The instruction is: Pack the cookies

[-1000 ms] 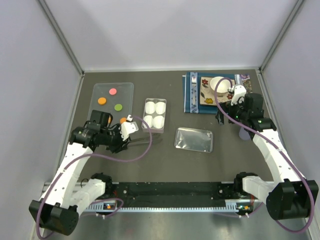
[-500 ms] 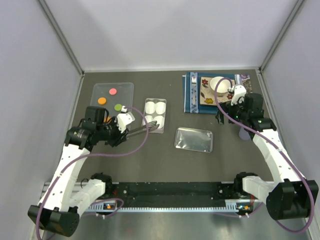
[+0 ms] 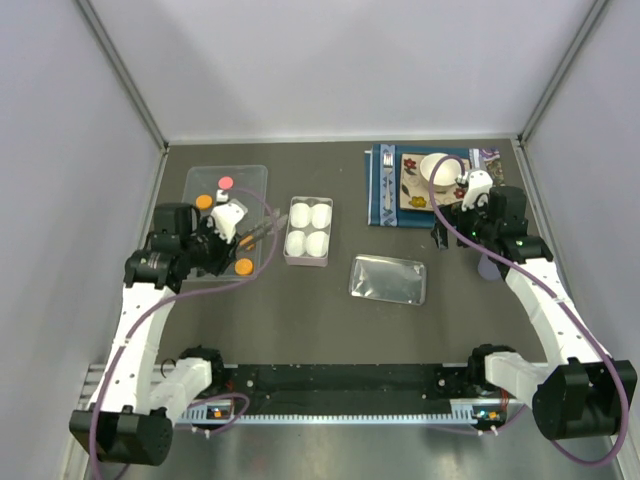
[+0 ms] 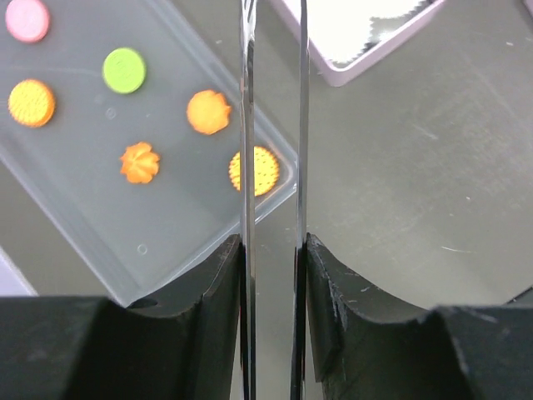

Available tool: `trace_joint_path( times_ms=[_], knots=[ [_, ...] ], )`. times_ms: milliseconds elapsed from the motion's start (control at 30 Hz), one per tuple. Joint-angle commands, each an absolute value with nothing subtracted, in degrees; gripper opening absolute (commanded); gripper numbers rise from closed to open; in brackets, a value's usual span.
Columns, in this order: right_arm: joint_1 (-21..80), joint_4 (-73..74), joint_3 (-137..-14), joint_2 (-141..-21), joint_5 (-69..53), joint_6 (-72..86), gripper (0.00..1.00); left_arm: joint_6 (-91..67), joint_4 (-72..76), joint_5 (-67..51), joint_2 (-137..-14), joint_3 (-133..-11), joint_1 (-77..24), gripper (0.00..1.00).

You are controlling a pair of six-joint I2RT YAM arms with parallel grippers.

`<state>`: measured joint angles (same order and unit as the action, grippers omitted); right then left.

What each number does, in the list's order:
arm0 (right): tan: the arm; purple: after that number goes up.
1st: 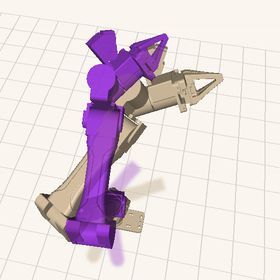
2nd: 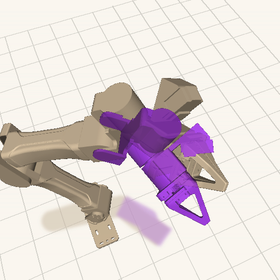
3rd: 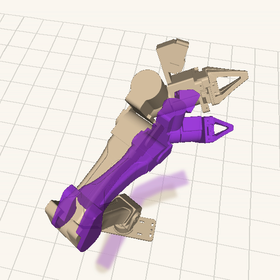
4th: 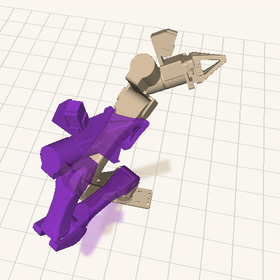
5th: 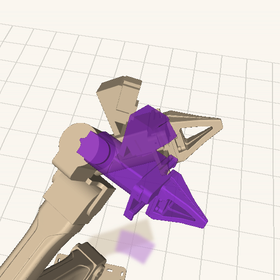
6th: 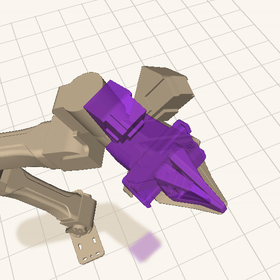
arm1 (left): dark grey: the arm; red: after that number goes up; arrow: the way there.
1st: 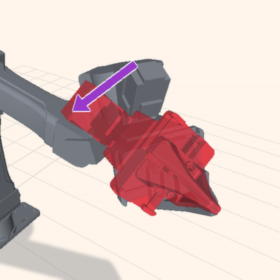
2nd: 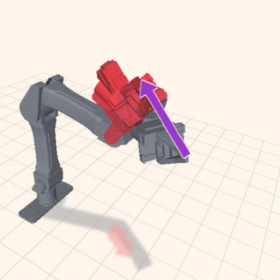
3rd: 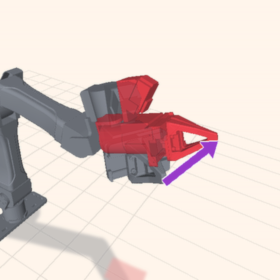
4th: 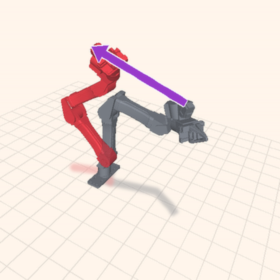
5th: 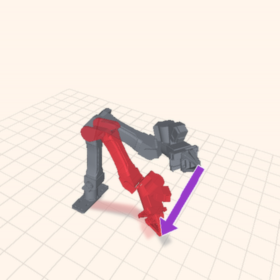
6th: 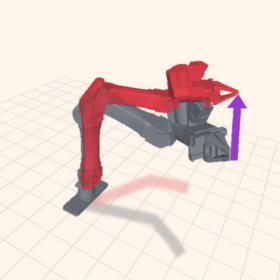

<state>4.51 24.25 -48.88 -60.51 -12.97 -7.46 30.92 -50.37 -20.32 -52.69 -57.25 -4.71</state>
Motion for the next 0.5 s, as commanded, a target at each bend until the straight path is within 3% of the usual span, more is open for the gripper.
trace_joint_path(
  times_ms=[0,267,467],
  knots=[
    [5.3,23.1,-52.1,-60.0,-13.6,-7.7,0.99,29.1,-45.6,-21.7,-53.9,-59.7,2.2,0.39],
    [5.3,23.3,-52.1,-59.9,-13.6,-7.7,0.99,29.4,-43.9,-24.5,-58.1,-58.7,13.3,0.39],
    [5.2,23.2,-52.1,-59.9,-13.6,-7.8,0.99,28.7,-40.8,-23.1,-61.1,-57.9,15.5,0.41]
  ],
)
